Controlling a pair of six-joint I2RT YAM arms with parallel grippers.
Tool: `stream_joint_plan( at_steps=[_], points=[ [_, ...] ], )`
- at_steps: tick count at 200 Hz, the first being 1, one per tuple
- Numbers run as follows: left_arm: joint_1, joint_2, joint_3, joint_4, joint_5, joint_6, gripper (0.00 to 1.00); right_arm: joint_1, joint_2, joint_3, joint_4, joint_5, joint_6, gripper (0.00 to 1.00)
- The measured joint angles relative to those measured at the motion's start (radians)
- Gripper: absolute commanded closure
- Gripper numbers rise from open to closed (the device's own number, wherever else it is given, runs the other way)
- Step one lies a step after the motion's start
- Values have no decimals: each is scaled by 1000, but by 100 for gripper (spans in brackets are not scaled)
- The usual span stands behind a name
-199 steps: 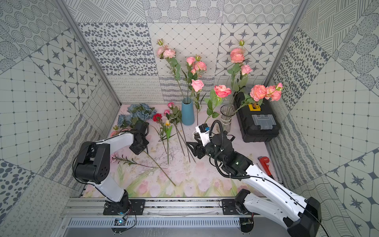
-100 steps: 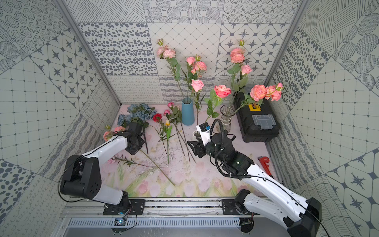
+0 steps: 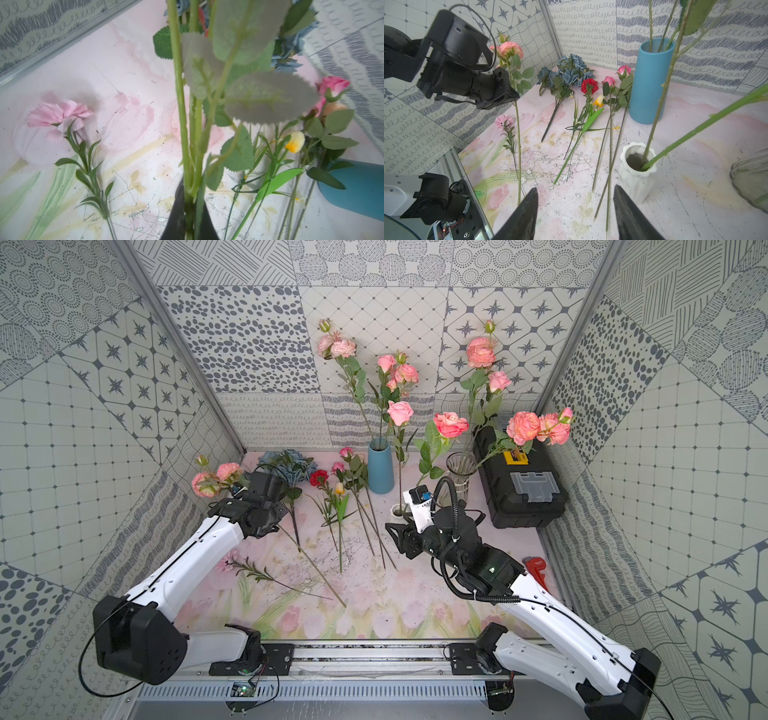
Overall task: Place the pink flowers into the vase
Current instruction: Pick up the flower at the center of the board.
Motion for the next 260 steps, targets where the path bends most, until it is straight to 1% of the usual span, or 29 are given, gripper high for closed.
stream_joint_plan(
  at_steps=[27,53,85,110,132,164,196,232,260],
  points=[
    [-26,-12,54,-4,-1,65,100,0,-10,26,-49,31,2,42],
    [-35,-31,71,2,14,119,100,0,-13,53,-62,46,4,42],
    [-39,-59,76,41,80,182,100,0,-6,84,-73,23,5,42],
    [-42,-85,63,122,188,225,100,0,39,134,-84,-26,4,43],
    [-44,-87,59,224,326,248,100,2,90,174,-92,-66,4,44],
    [-53,-50,73,383,542,247,100,5,144,205,-81,-123,8,45],
    [-61,-15,96,517,729,228,100,6,198,235,-51,-165,28,46],
    [-84,-10,101,628,885,209,100,7,261,264,-8,-194,56,48],
    [-111,-12,102,684,967,199,100,13,297,279,18,-213,69,48]
  ],
)
